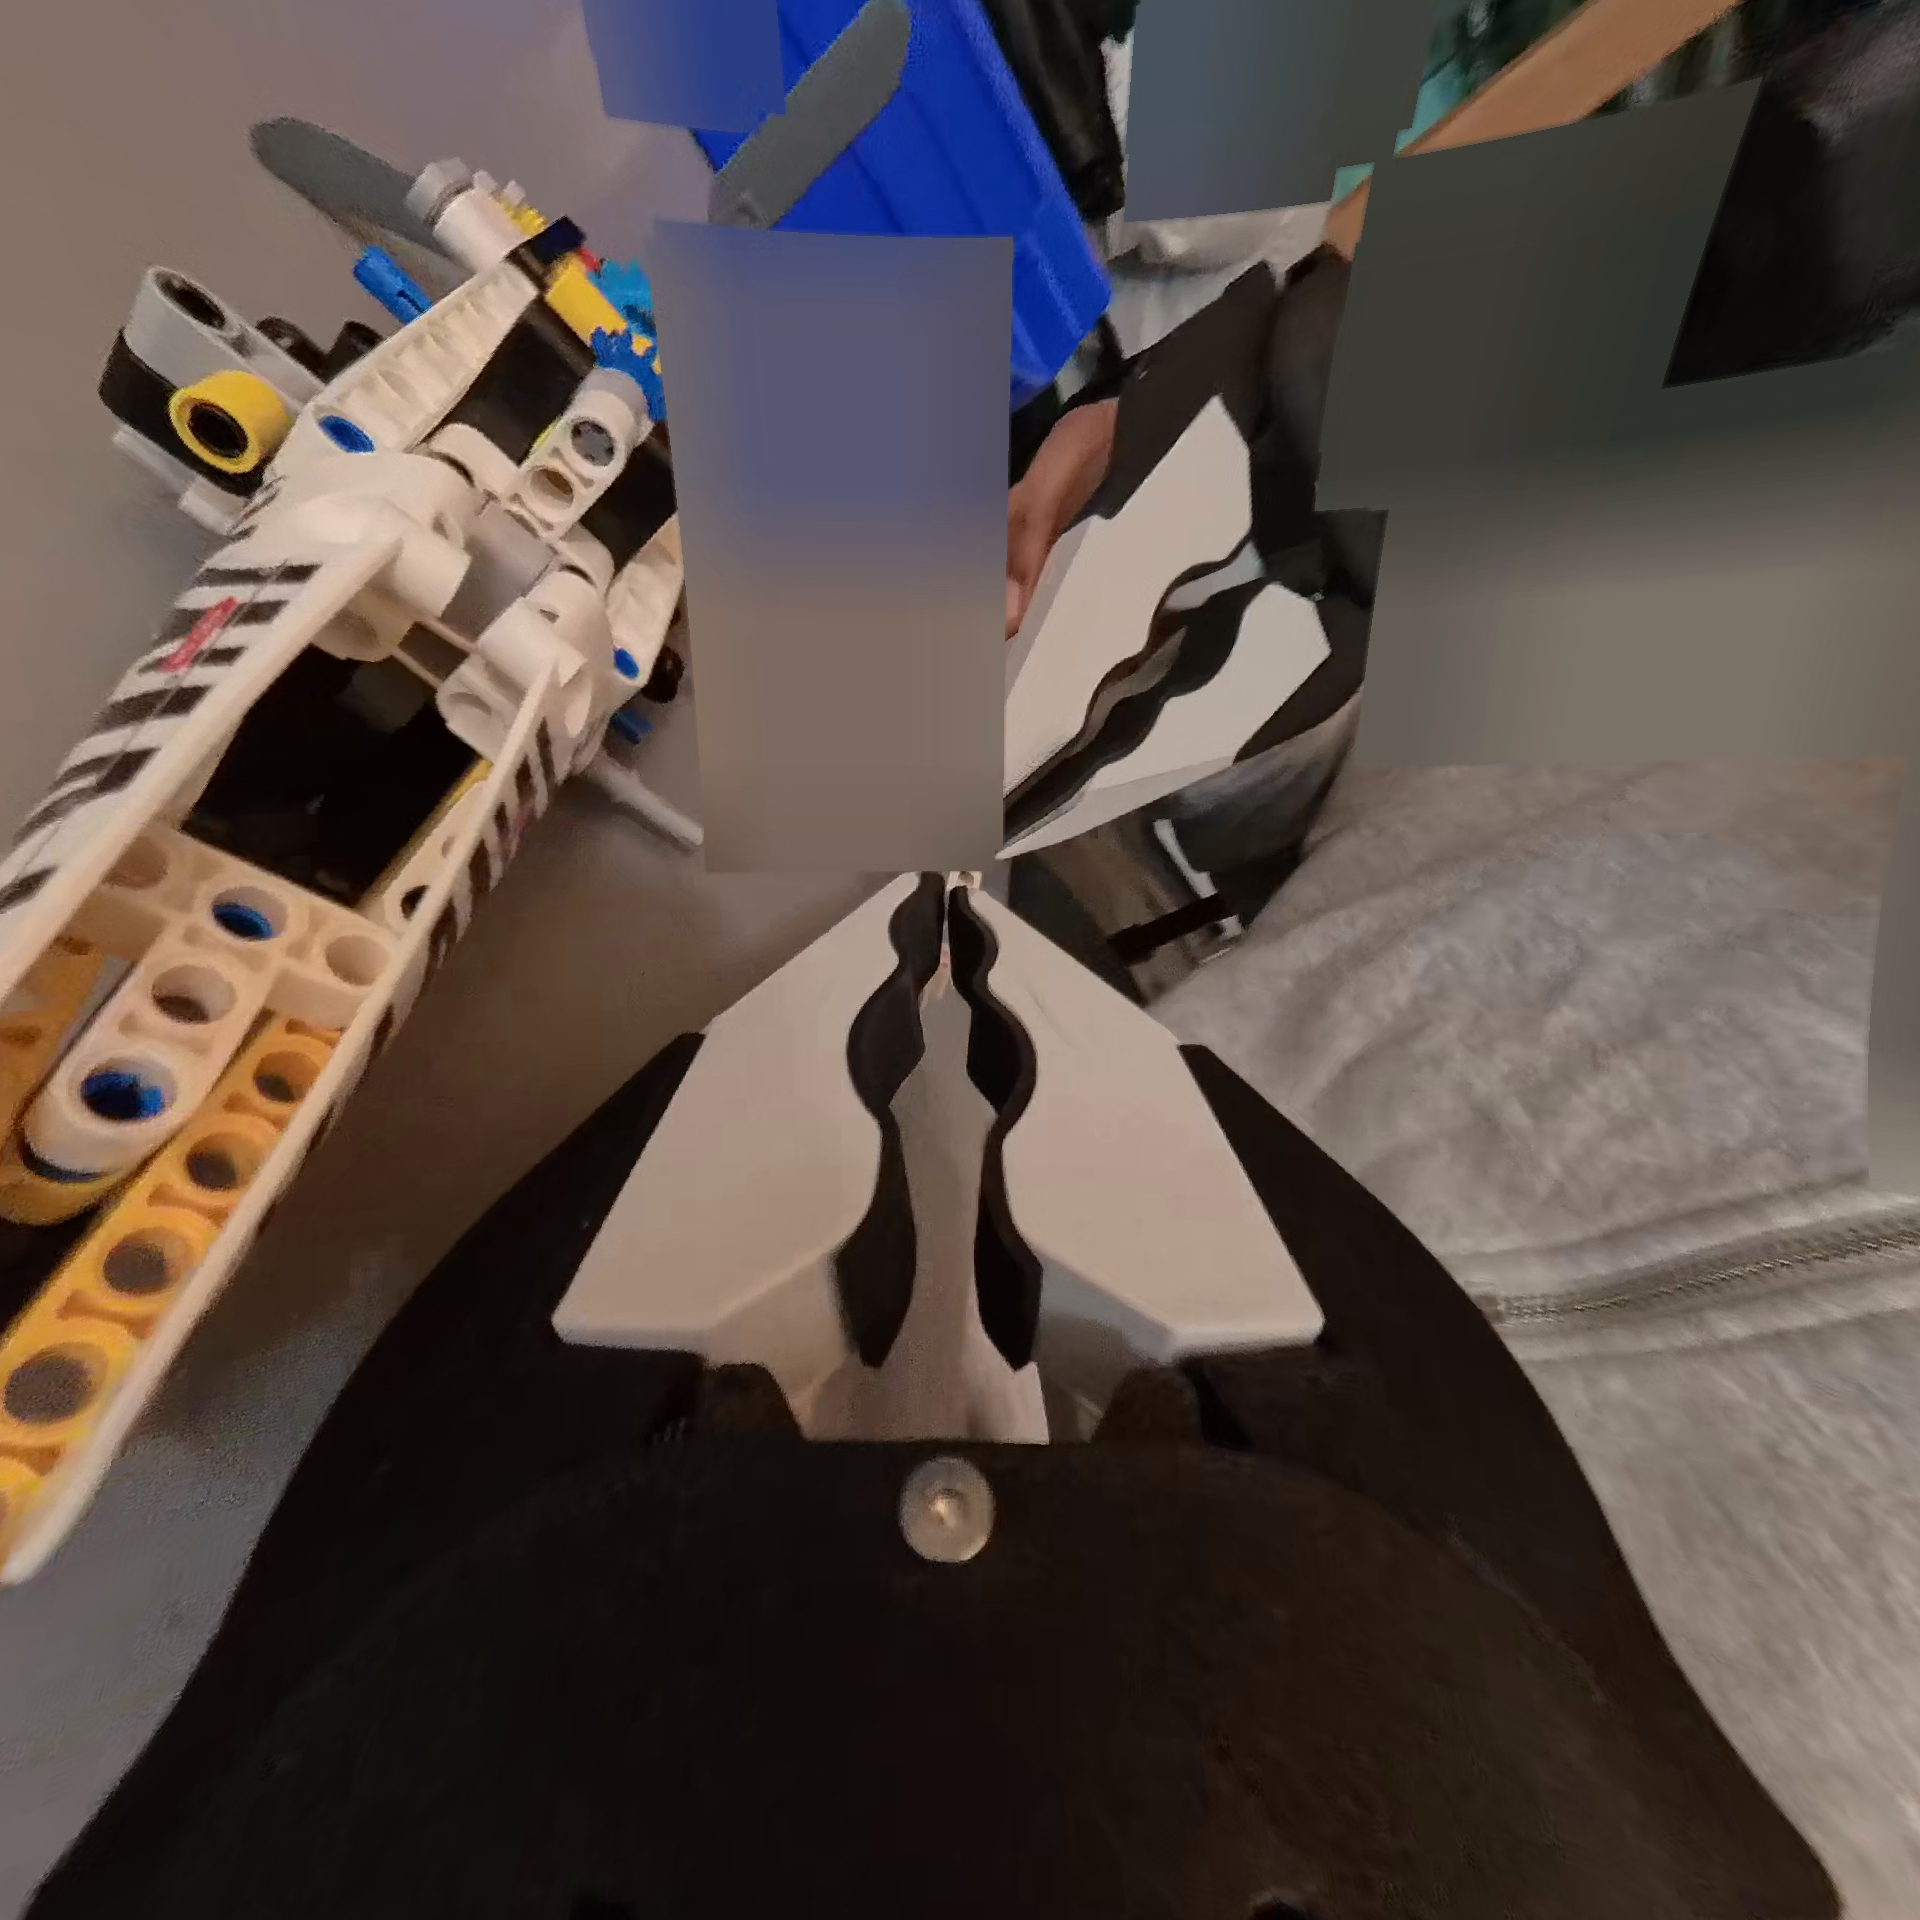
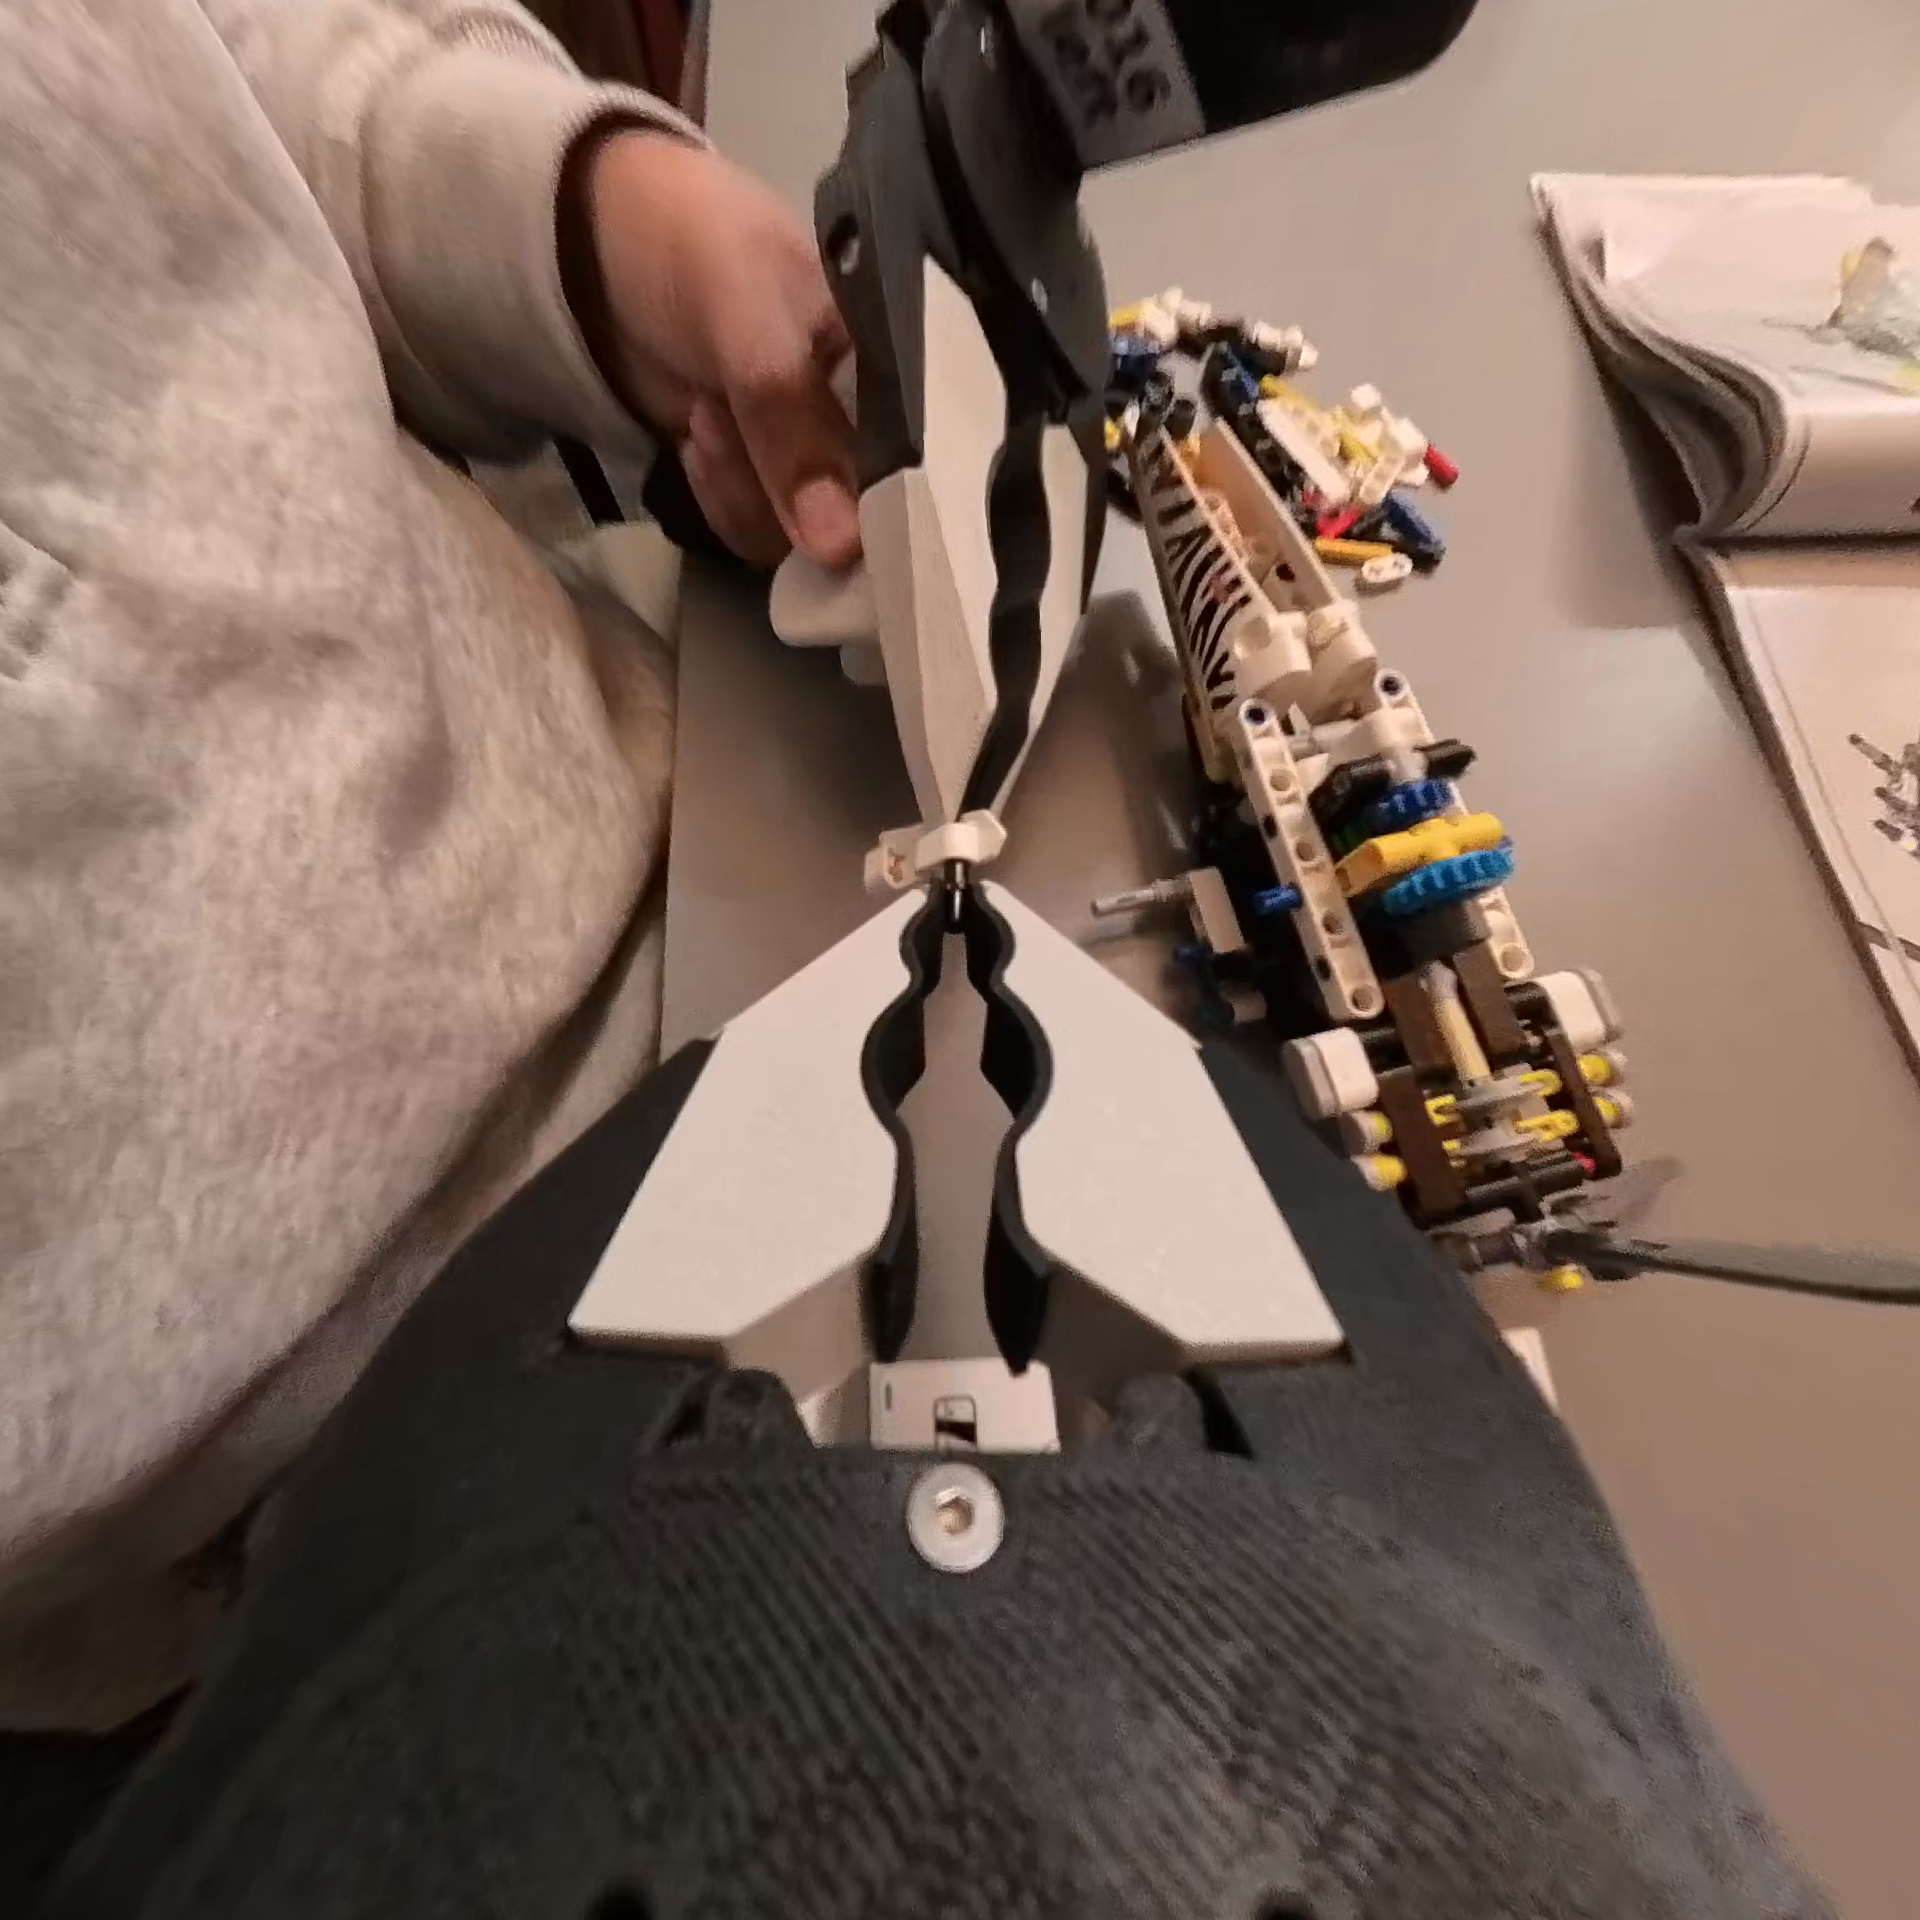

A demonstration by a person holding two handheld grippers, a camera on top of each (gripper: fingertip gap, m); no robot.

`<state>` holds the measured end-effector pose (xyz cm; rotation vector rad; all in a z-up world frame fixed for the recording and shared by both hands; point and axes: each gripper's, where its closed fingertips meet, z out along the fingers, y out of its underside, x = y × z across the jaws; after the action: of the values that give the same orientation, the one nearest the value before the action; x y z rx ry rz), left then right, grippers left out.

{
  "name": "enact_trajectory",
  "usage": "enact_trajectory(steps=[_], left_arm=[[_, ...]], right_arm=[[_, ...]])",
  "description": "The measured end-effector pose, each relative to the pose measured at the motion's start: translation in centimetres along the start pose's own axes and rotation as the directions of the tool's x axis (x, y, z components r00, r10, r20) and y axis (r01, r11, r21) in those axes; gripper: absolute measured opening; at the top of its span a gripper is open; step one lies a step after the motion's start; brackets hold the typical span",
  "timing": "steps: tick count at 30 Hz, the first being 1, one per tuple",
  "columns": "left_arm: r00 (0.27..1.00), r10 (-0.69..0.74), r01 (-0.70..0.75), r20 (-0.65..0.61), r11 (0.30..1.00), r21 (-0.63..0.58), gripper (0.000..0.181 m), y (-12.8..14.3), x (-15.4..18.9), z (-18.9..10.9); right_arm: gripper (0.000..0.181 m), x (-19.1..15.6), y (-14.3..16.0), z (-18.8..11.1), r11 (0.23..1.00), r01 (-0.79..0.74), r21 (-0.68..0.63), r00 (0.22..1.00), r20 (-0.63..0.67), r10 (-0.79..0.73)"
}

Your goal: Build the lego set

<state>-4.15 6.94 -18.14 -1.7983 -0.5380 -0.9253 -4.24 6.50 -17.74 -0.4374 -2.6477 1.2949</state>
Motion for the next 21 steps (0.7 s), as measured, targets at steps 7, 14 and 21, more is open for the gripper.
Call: enact_trajectory(steps=[7, 14, 21], left_arm=[[1.0, -0.003, 0.003, -0.004, 1.0, 0.003, 0.0, -0.09, -0.04, -0.08], [0.999, -0.008, 0.009, -0.046, 1.0, 0.011, 0.0, -0.24, 0.45, -0.3], [0.998, -0.001, 0.001, -0.066, 1.0, 0.007, 0.0, -0.16, 0.77, -0.36]], right_arm=[[0.002, 0.12, 0.2, -0.05, 0.996, -0.064, 0.067, 0.997, 0.057, 0.061], [0.002, -0.03, -0.09, -0.4, 0.963, -0.212, 0.167, 0.969, 0.162, 0.186], [0.001, -0.13, -0.46, -0.75, 0.912, -0.345, 0.222, 0.919, 0.28, 0.279]])
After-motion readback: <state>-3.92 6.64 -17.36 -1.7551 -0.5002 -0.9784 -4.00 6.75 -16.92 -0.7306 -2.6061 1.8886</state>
